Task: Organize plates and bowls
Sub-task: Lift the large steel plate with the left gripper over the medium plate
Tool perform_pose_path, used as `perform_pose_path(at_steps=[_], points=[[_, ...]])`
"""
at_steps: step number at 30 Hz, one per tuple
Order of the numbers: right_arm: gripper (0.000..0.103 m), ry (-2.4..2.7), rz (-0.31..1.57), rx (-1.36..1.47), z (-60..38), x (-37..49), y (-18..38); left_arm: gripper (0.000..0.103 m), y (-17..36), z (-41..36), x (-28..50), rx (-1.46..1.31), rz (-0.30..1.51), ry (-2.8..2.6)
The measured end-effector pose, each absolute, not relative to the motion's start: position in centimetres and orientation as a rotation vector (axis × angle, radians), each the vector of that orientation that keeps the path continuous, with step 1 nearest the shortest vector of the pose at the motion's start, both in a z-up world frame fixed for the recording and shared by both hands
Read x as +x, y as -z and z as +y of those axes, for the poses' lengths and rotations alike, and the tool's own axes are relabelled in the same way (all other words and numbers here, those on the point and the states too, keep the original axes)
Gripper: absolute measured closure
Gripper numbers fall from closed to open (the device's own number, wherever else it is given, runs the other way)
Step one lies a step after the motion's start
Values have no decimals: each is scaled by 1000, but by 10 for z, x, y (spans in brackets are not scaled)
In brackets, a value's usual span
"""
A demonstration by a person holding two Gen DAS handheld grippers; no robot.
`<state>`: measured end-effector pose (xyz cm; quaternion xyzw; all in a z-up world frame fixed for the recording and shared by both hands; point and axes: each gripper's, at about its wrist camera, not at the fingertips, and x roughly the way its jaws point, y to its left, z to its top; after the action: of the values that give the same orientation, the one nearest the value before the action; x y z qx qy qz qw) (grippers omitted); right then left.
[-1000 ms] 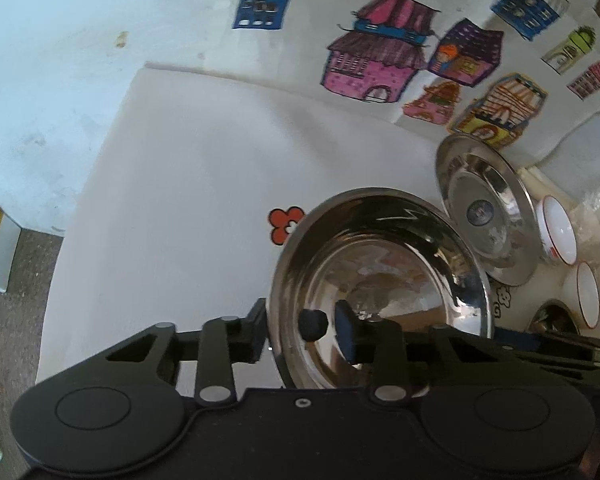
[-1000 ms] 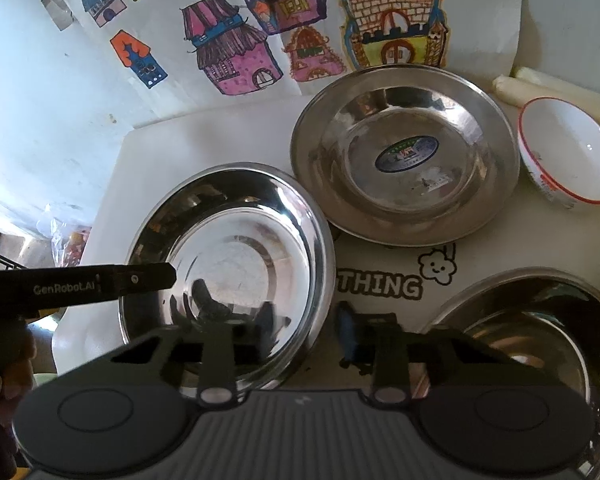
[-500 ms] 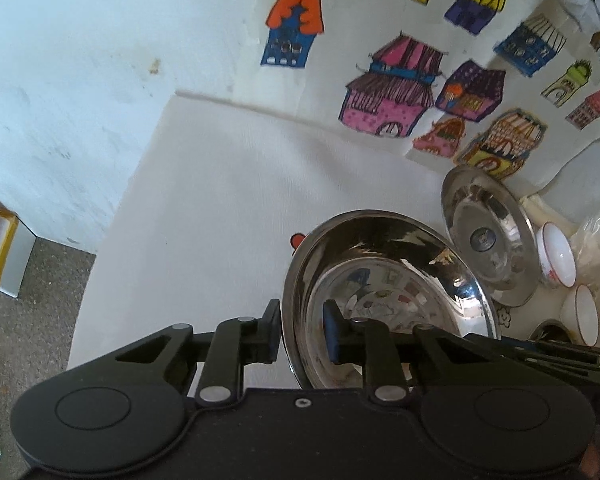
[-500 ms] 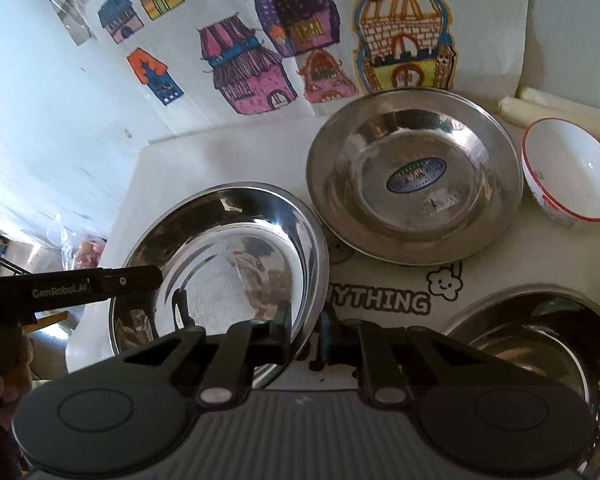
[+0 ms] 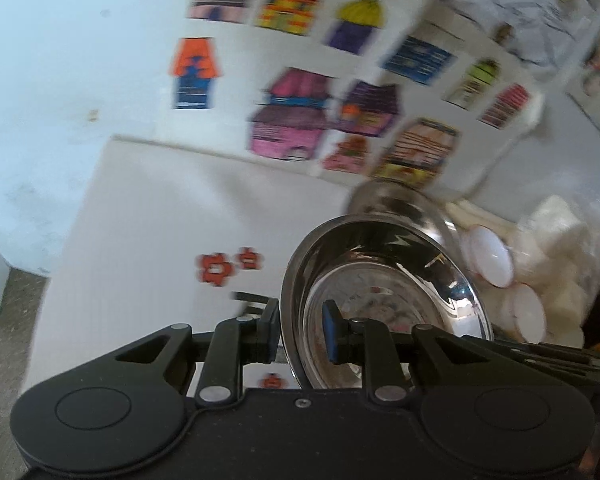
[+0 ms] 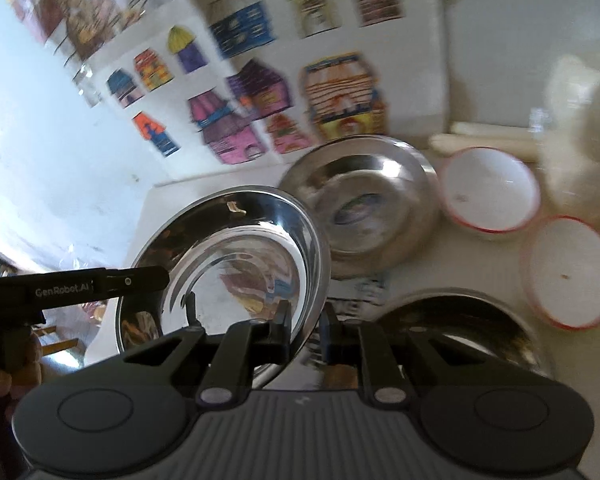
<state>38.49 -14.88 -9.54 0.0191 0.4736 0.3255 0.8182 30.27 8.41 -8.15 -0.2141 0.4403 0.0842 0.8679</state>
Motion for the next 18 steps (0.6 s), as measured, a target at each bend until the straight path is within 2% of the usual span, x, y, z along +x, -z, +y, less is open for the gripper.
perform_pose_path(at_steps=[18], points=[[85,-583,1052,76,-266,375,106,75,93,-34,331,-290,1015,-18]])
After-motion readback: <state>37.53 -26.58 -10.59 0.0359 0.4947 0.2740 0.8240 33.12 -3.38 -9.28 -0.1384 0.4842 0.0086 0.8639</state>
